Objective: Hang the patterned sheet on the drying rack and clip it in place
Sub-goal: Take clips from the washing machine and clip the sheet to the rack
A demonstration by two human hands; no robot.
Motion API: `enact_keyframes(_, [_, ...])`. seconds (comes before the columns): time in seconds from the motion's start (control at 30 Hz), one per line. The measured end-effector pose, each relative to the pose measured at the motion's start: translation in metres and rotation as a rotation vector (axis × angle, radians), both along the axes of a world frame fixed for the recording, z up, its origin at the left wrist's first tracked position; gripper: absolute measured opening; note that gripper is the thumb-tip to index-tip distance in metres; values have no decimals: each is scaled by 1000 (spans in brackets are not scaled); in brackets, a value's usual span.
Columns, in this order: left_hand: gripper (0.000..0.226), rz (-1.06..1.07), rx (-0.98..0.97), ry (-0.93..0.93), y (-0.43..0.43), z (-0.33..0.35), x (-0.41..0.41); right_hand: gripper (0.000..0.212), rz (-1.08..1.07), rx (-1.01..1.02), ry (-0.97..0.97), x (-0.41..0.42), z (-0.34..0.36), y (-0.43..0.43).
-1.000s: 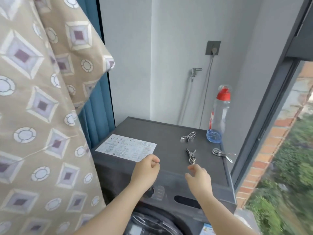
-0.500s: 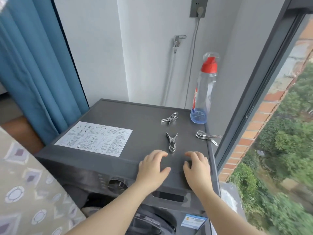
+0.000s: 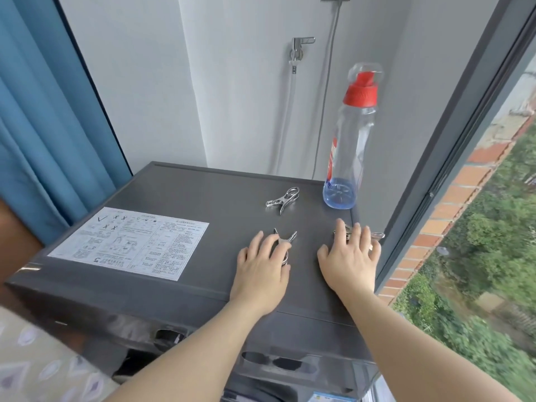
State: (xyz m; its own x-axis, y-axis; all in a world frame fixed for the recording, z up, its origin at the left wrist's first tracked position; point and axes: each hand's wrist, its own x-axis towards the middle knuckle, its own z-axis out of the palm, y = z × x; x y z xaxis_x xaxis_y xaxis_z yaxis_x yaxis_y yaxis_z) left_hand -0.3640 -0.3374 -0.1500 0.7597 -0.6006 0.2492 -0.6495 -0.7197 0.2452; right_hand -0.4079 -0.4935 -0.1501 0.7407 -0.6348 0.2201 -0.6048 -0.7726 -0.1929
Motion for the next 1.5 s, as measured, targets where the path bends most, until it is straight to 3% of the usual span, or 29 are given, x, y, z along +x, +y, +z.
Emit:
enact_keyframes(0.17, [36, 17, -66, -9, 3, -3, -1, 51, 197, -127, -148, -11, -5, 13])
enact_keyframes(0.27, [42, -6, -34, -100, 1, -4, 7, 49, 360, -51, -199, -20, 0, 21])
enact_keyframes(0.33, [39, -13, -23, -86, -4, -1, 14, 50, 350, 70, -224, -22, 0, 20])
enact_keyframes(0.6, [59, -40, 269, 24, -48, 19, 60, 45, 263, -82, -239, -16, -6, 21])
enact_keyframes(0.7, [65, -22, 280, 63, -65, 26, 82, 41, 255, -116, -255, -15, -8, 18])
enact_keyframes(0.83, [54, 17, 259, 261, -77, 21, 97, 37, 240, -164, -270, -12, -9, 17])
enact_keyframes(1.13, [29, -40, -7, 32, -21, -2, 54, 37, 294, -210, -227, -13, -7, 14])
enact_keyframes(1.27, [35, -80, -148, 0, 19, -9, 33, 50, 325, -161, -232, -15, -4, 15])
enact_keyframes(1.4, [18, -80, -184, -45, 48, -10, 12, 44, 282, 4, -178, -19, 2, 23])
enact_keyframes(1.5, [11, -60, -95, -115, 64, -6, -1, 43, 261, 89, -6, -26, 6, 31])
